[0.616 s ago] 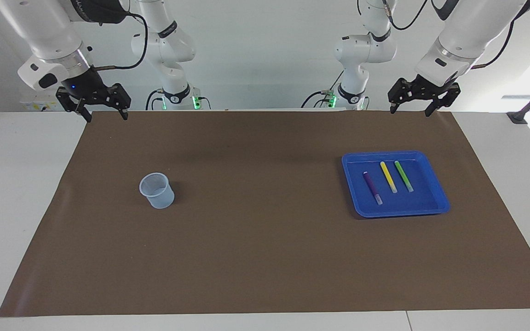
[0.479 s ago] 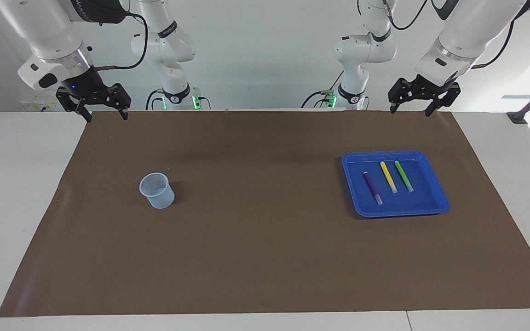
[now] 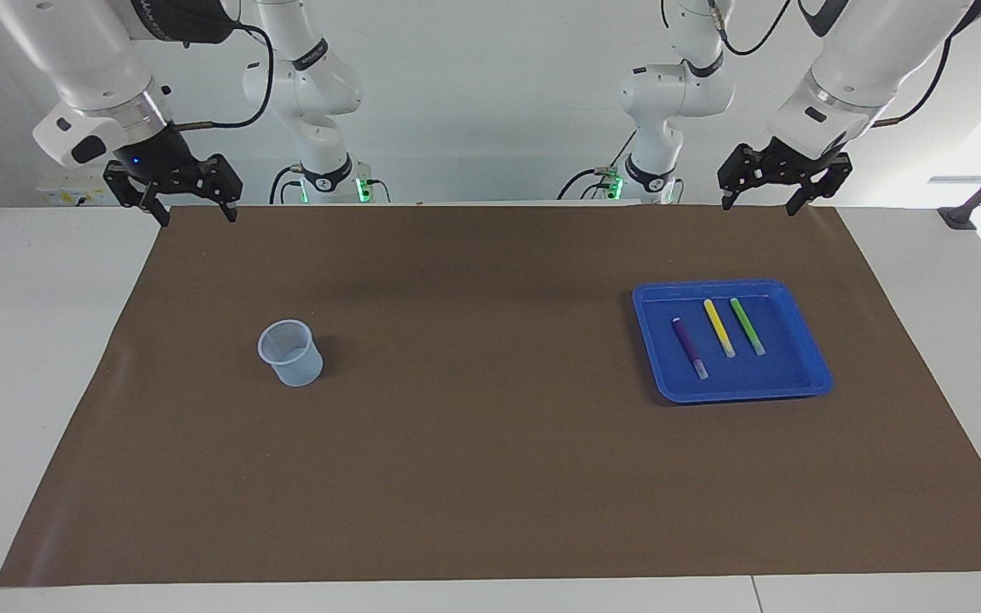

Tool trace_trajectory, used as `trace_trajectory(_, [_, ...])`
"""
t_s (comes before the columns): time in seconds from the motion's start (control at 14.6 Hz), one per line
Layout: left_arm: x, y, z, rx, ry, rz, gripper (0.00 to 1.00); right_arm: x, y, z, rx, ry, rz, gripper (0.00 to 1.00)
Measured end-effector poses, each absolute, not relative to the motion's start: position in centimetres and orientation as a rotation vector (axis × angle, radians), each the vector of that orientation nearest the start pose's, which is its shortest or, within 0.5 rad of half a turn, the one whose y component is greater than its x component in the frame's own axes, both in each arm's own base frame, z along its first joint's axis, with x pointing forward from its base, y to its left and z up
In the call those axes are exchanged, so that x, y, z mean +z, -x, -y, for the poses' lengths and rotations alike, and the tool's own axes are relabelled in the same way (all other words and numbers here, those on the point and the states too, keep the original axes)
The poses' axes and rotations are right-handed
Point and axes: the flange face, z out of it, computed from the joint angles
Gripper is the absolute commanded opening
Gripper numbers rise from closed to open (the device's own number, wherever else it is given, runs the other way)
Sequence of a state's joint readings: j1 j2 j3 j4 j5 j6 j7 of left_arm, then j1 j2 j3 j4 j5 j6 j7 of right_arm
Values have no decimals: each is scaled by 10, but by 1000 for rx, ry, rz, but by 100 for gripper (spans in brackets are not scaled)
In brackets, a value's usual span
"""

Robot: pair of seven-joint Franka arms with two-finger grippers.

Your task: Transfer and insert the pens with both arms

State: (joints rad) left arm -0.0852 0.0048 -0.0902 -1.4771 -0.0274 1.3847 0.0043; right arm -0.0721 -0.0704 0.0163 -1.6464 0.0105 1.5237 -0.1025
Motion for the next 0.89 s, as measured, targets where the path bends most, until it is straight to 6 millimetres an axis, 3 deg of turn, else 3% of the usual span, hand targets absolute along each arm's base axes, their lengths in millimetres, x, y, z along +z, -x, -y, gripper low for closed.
trace_trajectory(0.62, [649,-527,96,161,3143,-286,100,622,-526,28,85,3125,74,100])
trace_trajectory(0.89, [627,-521,73,182,3145,-218,100,621,-526,27,88,3125,75,100])
